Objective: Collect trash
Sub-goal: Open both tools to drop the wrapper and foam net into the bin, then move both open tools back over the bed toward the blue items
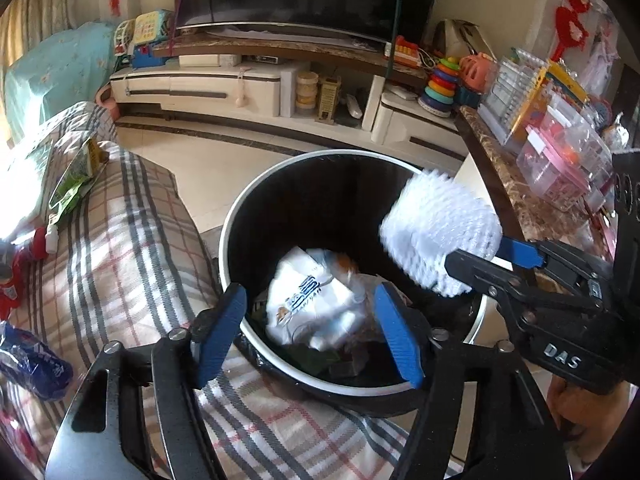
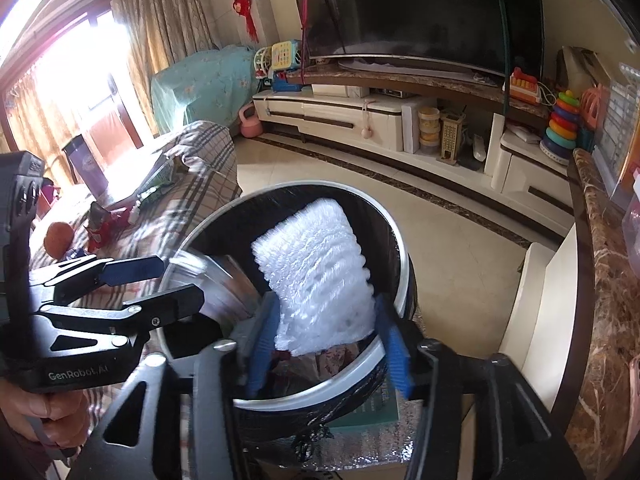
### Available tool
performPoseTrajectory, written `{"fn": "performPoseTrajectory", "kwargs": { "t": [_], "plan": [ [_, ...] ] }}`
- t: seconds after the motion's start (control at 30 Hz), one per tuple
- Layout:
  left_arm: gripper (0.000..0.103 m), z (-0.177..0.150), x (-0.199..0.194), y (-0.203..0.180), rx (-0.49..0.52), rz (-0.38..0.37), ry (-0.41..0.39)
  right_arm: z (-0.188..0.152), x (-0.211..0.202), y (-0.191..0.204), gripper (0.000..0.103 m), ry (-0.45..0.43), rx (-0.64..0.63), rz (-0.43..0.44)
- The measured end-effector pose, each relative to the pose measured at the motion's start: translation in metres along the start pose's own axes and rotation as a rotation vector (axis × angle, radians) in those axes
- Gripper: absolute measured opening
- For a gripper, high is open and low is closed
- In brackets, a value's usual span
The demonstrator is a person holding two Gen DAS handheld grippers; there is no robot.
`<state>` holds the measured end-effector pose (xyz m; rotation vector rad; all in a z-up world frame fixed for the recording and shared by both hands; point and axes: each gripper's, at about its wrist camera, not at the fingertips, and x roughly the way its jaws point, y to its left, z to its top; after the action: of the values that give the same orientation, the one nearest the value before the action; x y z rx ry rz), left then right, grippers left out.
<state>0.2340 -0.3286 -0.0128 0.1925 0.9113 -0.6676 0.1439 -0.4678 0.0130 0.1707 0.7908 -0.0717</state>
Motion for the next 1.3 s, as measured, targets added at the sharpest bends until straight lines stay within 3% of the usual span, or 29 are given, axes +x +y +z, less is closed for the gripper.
{"fn": "performPoseTrajectory", "kwargs": {
  "t": [0.13,0.4,0.5,0.93,1.3],
  "plan": [
    [0.071,-0.005,-0.005,0.005,-0.013,0.001,-0.003,-0.002,-0.008,0.001,0.072,-0.022,0.013,0.014],
    [0.073,-0.025,-0.026,0.025,-0.062,0.011,-0.015,-0.008,-0.024,0.012,0.081,-0.064,0.040,0.051],
    [0.073,-0.037,-0.037,0.035,-0.095,0.016,-0.022,-0.011,-0.029,0.019,0.090,-0.077,0.046,0.072],
    [0.074,-0.096,-0.075,0.093,-0.238,0.071,-0.029,-0.031,-0.027,0.077,0.091,-0.073,0.013,0.179],
    [0.074,-0.141,-0.107,0.144,-0.345,0.132,-0.045,-0.047,-0.008,0.133,0.091,-0.013,-0.073,0.261]
  ]
}}
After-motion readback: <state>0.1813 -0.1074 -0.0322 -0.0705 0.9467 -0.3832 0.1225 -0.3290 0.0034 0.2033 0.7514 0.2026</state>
